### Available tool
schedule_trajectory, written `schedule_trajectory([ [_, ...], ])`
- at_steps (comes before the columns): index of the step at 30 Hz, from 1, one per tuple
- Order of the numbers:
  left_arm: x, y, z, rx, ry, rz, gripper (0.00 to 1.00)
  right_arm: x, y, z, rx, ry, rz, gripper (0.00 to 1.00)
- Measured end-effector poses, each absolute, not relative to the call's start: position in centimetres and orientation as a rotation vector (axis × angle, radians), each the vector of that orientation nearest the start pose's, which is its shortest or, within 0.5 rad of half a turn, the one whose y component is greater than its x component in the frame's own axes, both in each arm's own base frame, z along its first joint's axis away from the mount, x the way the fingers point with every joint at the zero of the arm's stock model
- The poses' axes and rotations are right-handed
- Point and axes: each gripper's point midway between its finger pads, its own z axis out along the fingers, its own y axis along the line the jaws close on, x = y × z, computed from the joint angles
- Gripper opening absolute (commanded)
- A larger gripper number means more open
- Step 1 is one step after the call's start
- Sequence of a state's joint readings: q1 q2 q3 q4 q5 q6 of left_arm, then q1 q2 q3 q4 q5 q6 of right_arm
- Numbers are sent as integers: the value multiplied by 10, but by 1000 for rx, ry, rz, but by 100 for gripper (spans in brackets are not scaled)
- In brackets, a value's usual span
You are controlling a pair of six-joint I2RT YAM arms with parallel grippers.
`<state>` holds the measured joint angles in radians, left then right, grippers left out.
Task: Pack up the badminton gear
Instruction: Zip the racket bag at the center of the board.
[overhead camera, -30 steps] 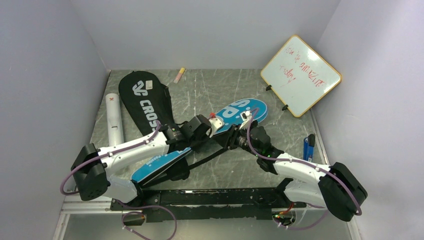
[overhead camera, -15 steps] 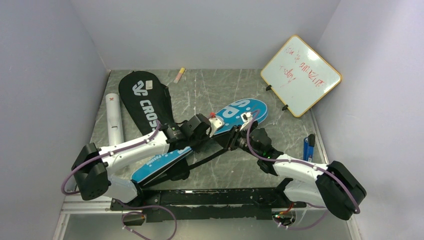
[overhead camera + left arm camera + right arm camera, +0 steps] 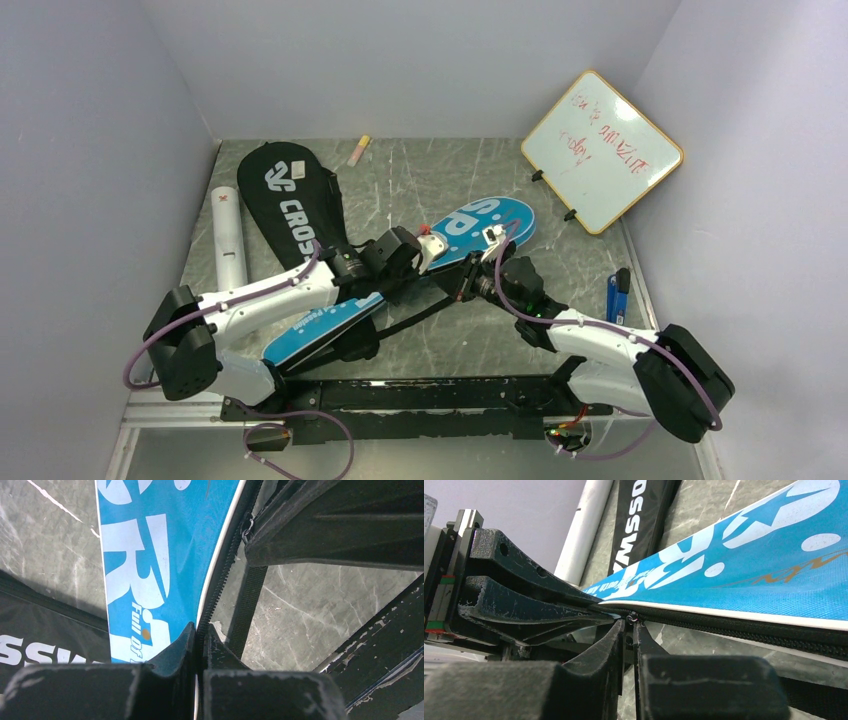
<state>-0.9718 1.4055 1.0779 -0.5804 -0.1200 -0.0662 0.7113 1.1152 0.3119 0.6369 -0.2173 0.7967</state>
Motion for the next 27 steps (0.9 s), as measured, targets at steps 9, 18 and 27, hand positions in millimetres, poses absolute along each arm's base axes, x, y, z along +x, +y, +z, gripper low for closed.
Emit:
schedule_trajectory([
  [9, 211, -277, 128, 1053, 2271, -299, 5, 219, 279, 142, -78, 1945, 1269, 0],
  [18, 205, -272, 116, 1088, 2320, -277, 8, 202, 302, 125, -120, 2004, 1355, 0],
  [27, 209, -275, 119, 1071, 2306, -279, 73, 199, 310, 121, -85, 2021, 1385, 0],
])
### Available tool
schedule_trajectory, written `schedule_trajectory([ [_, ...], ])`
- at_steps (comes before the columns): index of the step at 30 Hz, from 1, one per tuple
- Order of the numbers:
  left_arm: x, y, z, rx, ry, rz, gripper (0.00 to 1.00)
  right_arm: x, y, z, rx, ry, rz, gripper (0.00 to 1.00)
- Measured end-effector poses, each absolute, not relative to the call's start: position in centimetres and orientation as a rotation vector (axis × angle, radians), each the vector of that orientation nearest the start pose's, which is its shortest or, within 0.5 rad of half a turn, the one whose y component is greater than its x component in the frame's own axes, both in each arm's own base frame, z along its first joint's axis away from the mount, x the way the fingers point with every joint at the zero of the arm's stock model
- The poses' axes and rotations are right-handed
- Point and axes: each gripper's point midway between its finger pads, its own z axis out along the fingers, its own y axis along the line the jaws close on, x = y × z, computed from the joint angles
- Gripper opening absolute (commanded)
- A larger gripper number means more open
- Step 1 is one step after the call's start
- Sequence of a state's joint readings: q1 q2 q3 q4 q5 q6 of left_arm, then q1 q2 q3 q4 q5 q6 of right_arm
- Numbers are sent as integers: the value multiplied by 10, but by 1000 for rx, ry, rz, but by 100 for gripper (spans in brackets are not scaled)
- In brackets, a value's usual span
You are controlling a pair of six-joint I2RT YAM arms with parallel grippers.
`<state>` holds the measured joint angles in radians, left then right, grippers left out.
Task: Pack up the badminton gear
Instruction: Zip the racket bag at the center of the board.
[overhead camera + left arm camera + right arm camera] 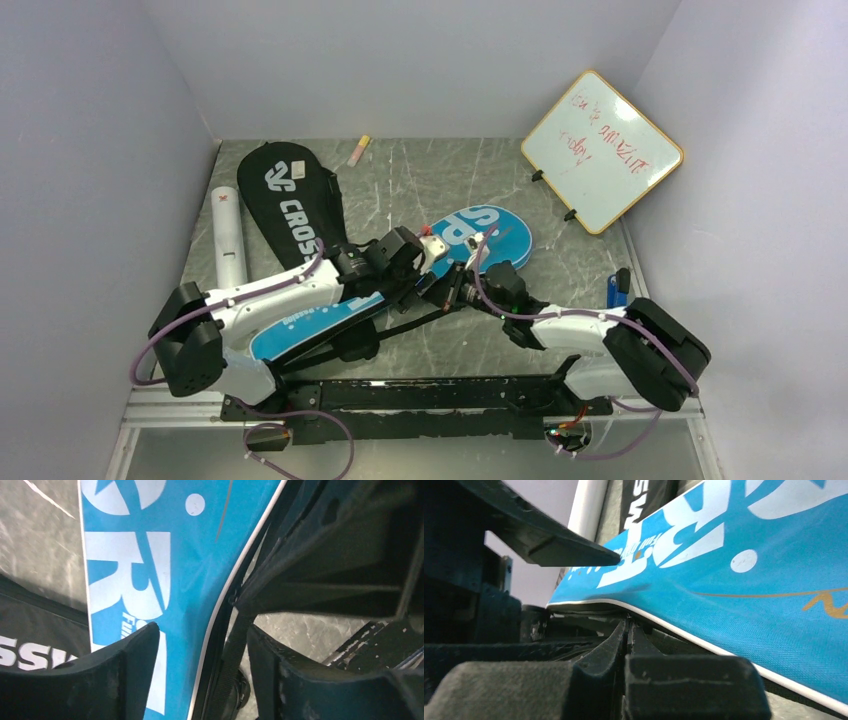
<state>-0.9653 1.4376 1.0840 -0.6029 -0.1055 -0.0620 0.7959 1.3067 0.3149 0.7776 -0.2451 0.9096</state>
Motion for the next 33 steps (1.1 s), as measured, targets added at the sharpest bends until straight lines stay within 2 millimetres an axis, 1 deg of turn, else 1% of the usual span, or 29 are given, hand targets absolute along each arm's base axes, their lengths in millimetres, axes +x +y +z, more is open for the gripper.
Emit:
schedule_trajectory([
  [2, 213, -278, 124, 1043, 2289, -290, 76, 204, 302, 118, -58, 2043, 1371, 0],
  [5, 215, -279, 135, 1008, 2262, -307, 77, 227, 280, 114, 27, 2056, 1335, 0],
  [8, 215, -277, 145, 960, 2251, -319, 92, 252, 253, 107, 124, 2075, 1273, 0],
  [9, 215, -275, 147, 947, 2253, -318, 93, 259, 246, 106, 151, 2081, 1256, 0],
  [13, 216, -260, 144, 873, 2301, -239, 93, 282, 229, 105, 212, 2086, 1238, 0],
  [17, 215, -242, 134, 828, 2341, -156, 91, 296, 221, 103, 239, 2101, 1251, 0],
  [21, 210, -224, 118, 806, 2383, -75, 78, 307, 220, 105, 241, 2111, 1268, 0],
  [23, 208, -218, 111, 805, 2407, -38, 65, 307, 221, 105, 234, 2113, 1280, 0],
  [24, 207, -216, 108, 804, 2416, -25, 52, 307, 221, 105, 233, 2114, 1282, 0],
  [25, 207, -216, 105, 805, 2425, -16, 36, 306, 221, 105, 229, 2116, 1288, 0],
  [27, 206, -216, 96, 805, 2452, -2, 12, 305, 222, 105, 224, 2119, 1296, 0],
  [28, 205, -215, 92, 813, 2462, 8, 6, 304, 223, 106, 220, 2120, 1301, 0],
  [30, 204, -216, 85, 833, 2483, 22, 5, 302, 224, 107, 214, 2121, 1314, 0],
  [33, 201, -217, 80, 845, 2503, 16, 5, 300, 227, 109, 204, 2113, 1335, 0],
])
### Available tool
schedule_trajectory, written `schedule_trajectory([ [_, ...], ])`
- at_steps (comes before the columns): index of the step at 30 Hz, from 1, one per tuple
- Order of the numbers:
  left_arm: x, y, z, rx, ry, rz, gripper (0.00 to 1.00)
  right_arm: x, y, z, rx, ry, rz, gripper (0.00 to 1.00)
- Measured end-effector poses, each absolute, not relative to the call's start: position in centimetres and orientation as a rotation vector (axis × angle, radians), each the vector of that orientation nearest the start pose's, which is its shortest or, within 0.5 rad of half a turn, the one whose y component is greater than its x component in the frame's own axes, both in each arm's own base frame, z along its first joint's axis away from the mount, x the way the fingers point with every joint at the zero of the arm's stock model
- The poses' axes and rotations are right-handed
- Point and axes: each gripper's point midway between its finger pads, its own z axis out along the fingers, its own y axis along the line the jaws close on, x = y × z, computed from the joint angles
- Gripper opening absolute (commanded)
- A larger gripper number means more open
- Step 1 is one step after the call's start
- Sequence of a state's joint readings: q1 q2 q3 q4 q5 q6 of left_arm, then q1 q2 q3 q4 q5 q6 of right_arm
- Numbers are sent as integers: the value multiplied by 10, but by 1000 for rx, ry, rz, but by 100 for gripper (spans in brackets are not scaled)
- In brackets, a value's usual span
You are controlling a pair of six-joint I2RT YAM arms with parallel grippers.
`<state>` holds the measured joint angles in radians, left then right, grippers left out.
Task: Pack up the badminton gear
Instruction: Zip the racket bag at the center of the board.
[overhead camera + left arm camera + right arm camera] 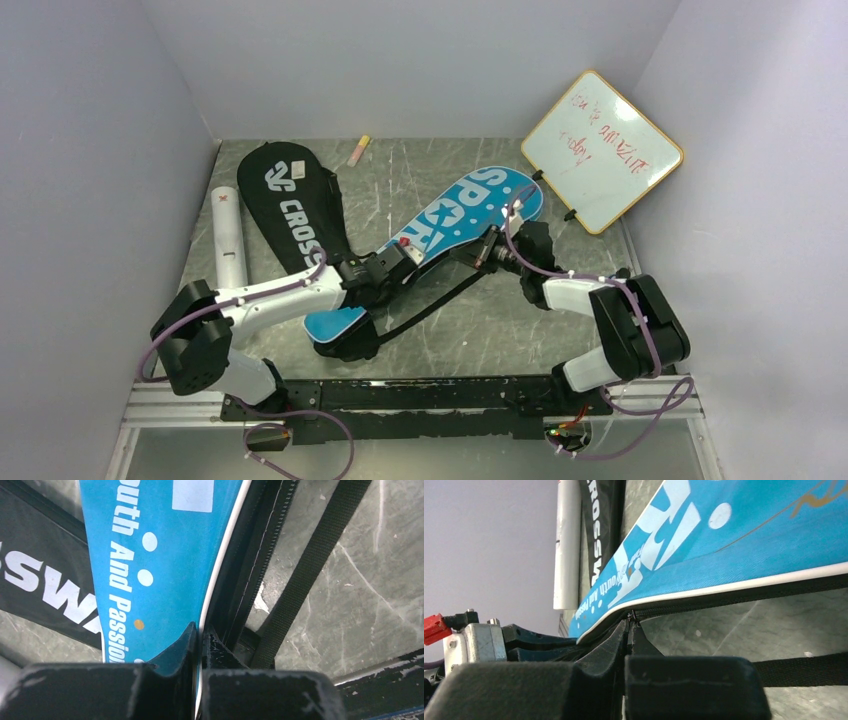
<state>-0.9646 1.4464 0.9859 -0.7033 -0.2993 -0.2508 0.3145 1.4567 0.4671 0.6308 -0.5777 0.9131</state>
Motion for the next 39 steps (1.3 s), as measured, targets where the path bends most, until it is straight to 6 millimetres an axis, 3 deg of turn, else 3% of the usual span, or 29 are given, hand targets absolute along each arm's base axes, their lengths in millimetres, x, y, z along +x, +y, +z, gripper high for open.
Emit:
schedule_trajectory([
  [5, 194, -222, 77, 865, 2529, -38, 5, 273, 256, 108, 132, 2119, 1414, 0],
  [9, 188, -223, 74, 881, 2557, -59, 5, 222, 299, 99, 5, 2171, 1496, 0],
  [14, 180, -222, 69, 905, 2598, -76, 7, 177, 328, 84, -63, 2214, 1549, 0],
  [19, 173, -229, 69, 914, 2616, -143, 39, 154, 345, 75, -83, 2210, 1632, 0],
  [26, 183, -243, 94, 821, 2542, -291, 73, 140, 338, 55, -13, 2223, 1700, 0],
  [33, 224, -203, 110, 524, 2551, -265, 78, 138, 338, 45, 46, 2245, 1737, 0],
  [39, 228, -153, 88, 294, 2654, -172, 84, 138, 339, 49, 43, 2228, 1750, 0],
])
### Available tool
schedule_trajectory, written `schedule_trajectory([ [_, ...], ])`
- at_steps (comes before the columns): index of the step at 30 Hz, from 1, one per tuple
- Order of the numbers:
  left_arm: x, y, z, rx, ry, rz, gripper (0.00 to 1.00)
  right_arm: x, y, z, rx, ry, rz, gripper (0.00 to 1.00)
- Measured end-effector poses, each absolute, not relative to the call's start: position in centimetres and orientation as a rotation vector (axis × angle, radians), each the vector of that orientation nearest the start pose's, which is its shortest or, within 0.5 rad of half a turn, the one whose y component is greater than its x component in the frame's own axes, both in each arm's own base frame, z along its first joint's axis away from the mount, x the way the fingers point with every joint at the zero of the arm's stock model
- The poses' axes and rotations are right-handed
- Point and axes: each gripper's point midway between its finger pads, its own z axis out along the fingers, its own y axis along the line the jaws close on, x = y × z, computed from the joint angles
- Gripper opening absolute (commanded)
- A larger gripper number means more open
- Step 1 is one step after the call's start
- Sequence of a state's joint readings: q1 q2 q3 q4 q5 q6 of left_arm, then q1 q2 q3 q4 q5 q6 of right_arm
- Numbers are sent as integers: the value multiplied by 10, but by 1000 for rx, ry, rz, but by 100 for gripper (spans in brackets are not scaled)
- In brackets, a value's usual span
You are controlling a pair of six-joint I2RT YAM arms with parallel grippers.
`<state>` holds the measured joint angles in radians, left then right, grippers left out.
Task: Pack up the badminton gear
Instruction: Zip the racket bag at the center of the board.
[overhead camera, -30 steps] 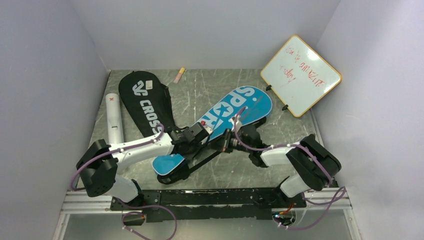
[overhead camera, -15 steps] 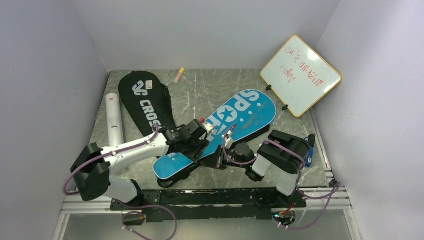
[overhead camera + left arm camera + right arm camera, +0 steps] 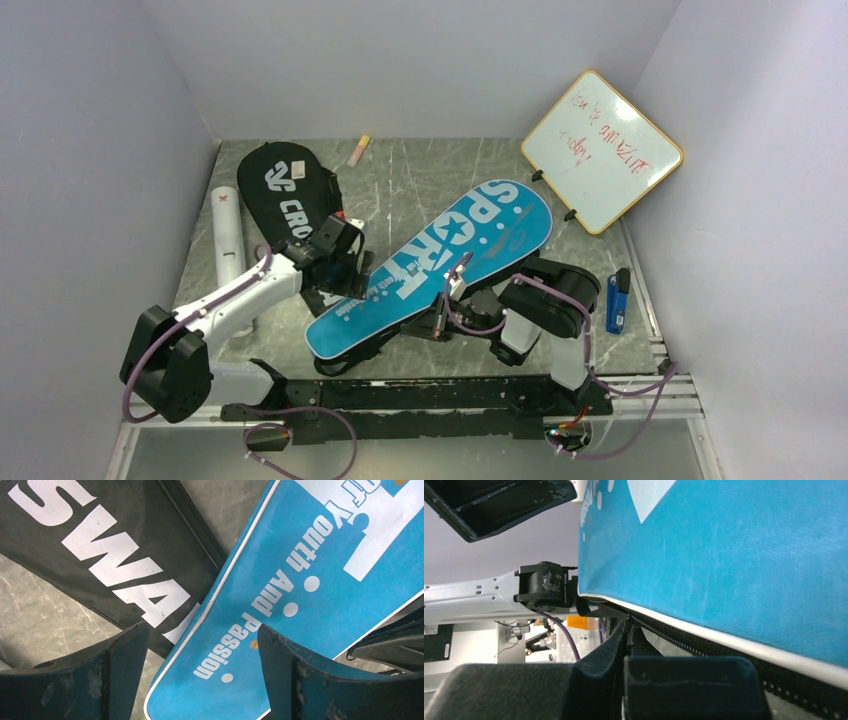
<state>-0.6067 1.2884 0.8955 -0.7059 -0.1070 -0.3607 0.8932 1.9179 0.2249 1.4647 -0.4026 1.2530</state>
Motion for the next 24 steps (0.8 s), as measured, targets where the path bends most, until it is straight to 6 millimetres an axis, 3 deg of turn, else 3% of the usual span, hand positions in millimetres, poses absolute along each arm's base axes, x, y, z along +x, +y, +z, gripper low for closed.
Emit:
schedule_trajectory([
  [3, 230, -149, 87, 257, 2667, -181, 78, 139, 341, 52, 30, 2215, 1758, 0],
  [8, 232, -156, 78, 249, 2701, -255, 46, 140, 351, 66, -21, 2170, 1780, 0],
  [12, 228, -172, 60, 278, 2747, -363, 30, 134, 359, 71, -69, 2165, 1783, 0],
  [18, 229, -188, 58, 266, 2728, -513, 31, 118, 381, 63, -150, 2212, 1741, 0],
  [24, 230, -196, 58, 239, 2706, -576, 32, 89, 428, 67, -301, 2218, 1692, 0],
])
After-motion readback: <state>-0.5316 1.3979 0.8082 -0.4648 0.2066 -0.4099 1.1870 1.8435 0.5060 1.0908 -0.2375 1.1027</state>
